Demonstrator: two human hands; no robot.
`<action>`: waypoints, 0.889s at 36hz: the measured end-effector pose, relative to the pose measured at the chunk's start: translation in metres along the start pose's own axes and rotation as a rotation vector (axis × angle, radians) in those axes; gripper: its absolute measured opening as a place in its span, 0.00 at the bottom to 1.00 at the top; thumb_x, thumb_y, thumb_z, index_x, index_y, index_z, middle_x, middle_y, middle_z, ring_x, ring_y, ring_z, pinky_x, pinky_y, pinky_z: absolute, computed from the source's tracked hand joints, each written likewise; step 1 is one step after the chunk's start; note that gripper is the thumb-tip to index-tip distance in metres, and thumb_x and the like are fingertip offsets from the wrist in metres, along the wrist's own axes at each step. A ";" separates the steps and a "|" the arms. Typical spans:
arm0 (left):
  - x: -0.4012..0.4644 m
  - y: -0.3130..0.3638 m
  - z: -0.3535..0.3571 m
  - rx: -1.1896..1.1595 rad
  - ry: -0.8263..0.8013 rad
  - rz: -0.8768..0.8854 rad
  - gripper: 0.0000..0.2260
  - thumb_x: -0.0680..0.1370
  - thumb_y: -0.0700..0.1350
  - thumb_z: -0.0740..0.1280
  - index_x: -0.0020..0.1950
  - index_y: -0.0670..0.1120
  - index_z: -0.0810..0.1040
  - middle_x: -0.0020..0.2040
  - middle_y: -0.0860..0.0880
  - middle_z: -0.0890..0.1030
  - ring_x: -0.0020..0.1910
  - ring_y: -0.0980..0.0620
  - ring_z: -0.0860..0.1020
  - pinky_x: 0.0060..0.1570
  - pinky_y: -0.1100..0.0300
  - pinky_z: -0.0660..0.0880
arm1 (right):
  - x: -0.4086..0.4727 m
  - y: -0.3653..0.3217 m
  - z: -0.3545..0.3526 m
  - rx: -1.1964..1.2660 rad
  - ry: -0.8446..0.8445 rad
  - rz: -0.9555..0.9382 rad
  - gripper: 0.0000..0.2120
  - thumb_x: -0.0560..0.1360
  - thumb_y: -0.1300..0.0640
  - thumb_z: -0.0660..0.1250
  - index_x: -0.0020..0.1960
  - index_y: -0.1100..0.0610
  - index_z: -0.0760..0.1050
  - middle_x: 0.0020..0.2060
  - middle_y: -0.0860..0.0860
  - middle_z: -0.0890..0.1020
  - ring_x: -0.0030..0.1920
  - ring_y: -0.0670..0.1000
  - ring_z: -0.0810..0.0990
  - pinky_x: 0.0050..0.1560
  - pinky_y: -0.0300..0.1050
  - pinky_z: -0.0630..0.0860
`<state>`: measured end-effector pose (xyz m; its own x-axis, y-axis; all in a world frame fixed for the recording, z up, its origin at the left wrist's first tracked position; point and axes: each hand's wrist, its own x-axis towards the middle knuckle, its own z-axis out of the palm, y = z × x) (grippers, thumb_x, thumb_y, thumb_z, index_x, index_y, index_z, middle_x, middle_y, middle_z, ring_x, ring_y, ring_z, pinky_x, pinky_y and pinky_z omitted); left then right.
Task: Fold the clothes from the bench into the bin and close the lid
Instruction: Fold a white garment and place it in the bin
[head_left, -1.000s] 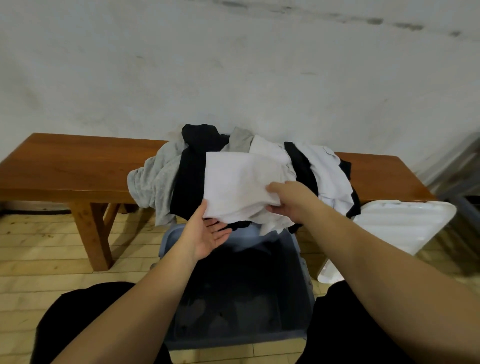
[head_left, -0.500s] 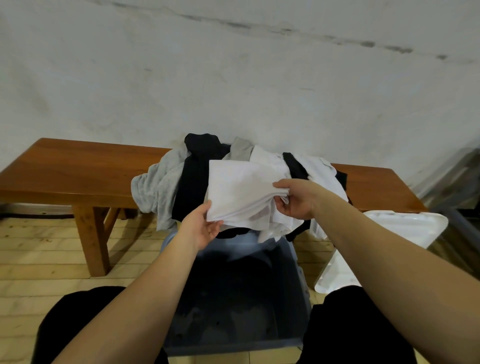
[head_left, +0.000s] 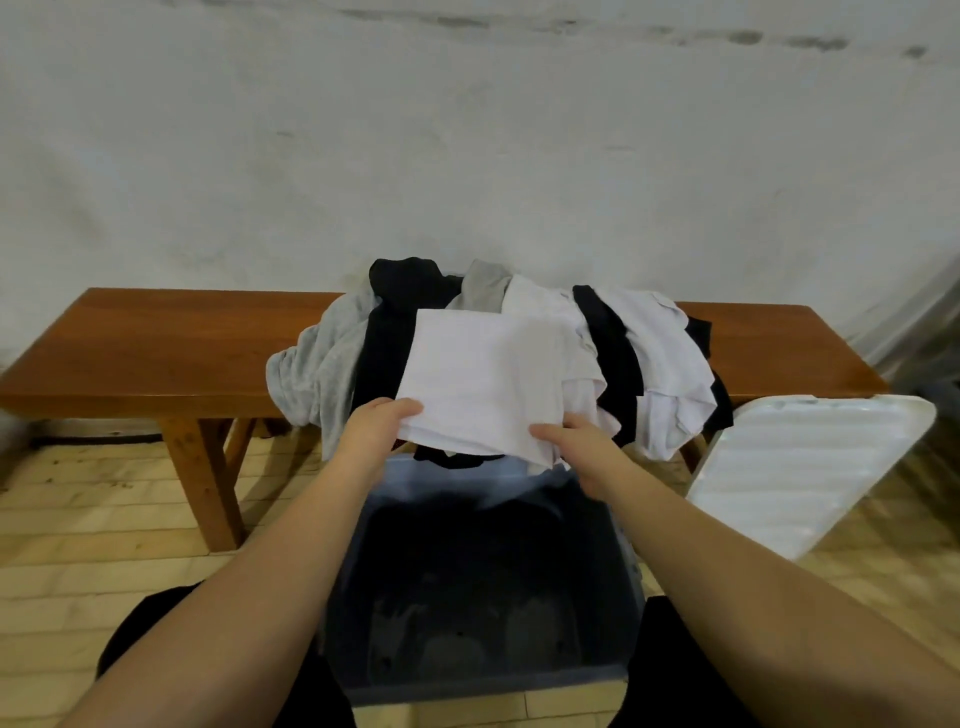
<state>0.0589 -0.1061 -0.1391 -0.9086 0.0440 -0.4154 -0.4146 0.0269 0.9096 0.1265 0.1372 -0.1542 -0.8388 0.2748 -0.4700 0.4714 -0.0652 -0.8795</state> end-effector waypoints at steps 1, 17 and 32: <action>-0.001 0.001 0.000 -0.069 -0.024 -0.031 0.03 0.77 0.40 0.67 0.48 0.41 0.79 0.45 0.46 0.82 0.44 0.48 0.78 0.39 0.57 0.72 | 0.001 0.004 0.002 -0.001 0.002 -0.010 0.17 0.75 0.56 0.72 0.62 0.58 0.77 0.53 0.52 0.84 0.55 0.56 0.82 0.61 0.54 0.78; -0.044 0.039 0.019 -0.692 -0.319 -0.186 0.12 0.78 0.37 0.62 0.61 0.38 0.76 0.52 0.41 0.84 0.47 0.45 0.84 0.41 0.54 0.82 | -0.009 0.017 0.015 0.580 -0.280 0.125 0.11 0.75 0.55 0.68 0.56 0.57 0.77 0.38 0.51 0.79 0.36 0.51 0.73 0.46 0.45 0.74; -0.099 0.052 -0.001 -0.417 -0.179 -0.150 0.03 0.80 0.39 0.65 0.50 0.38 0.76 0.37 0.43 0.84 0.34 0.50 0.84 0.33 0.59 0.82 | -0.072 -0.006 -0.038 0.614 -0.281 0.336 0.06 0.70 0.56 0.73 0.44 0.55 0.76 0.29 0.48 0.72 0.25 0.44 0.73 0.29 0.36 0.74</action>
<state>0.1277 -0.1096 -0.0509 -0.8290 0.2424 -0.5040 -0.5592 -0.3551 0.7491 0.1945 0.1538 -0.1124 -0.7531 -0.1044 -0.6496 0.5471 -0.6477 -0.5302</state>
